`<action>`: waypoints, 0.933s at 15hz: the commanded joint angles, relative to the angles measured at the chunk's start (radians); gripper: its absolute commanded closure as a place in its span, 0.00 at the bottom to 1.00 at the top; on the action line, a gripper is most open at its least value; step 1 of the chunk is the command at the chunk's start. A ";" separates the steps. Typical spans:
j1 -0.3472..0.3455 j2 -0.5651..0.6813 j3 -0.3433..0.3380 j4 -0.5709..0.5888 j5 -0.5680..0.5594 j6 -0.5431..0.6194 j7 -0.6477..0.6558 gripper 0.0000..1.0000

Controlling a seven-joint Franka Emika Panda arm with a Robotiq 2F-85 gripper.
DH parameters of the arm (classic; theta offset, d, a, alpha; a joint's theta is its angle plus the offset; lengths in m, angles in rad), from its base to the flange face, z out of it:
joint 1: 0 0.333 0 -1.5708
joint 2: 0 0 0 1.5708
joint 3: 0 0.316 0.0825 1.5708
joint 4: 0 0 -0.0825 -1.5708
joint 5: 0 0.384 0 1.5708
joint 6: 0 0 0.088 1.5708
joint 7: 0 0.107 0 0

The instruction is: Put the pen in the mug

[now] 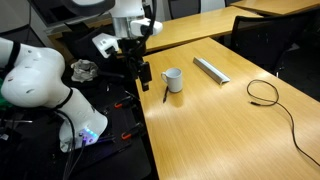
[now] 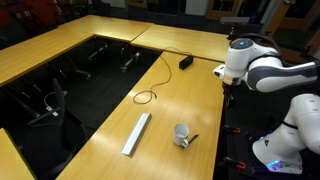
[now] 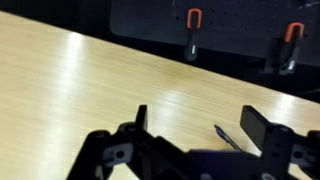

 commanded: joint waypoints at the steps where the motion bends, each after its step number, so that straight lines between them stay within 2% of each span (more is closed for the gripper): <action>1: 0.055 0.061 -0.030 -0.034 0.023 0.152 -0.156 0.00; 6: 0.151 0.157 -0.047 -0.033 0.108 0.304 -0.396 0.00; 9: 0.210 0.195 -0.063 -0.033 0.204 0.314 -0.553 0.00; 11: 0.178 0.187 -0.016 -0.032 0.213 0.233 -0.476 0.00; 12: 0.177 0.196 -0.015 -0.035 0.203 0.276 -0.496 0.00; 14: 0.176 0.197 -0.013 -0.035 0.203 0.257 -0.490 0.00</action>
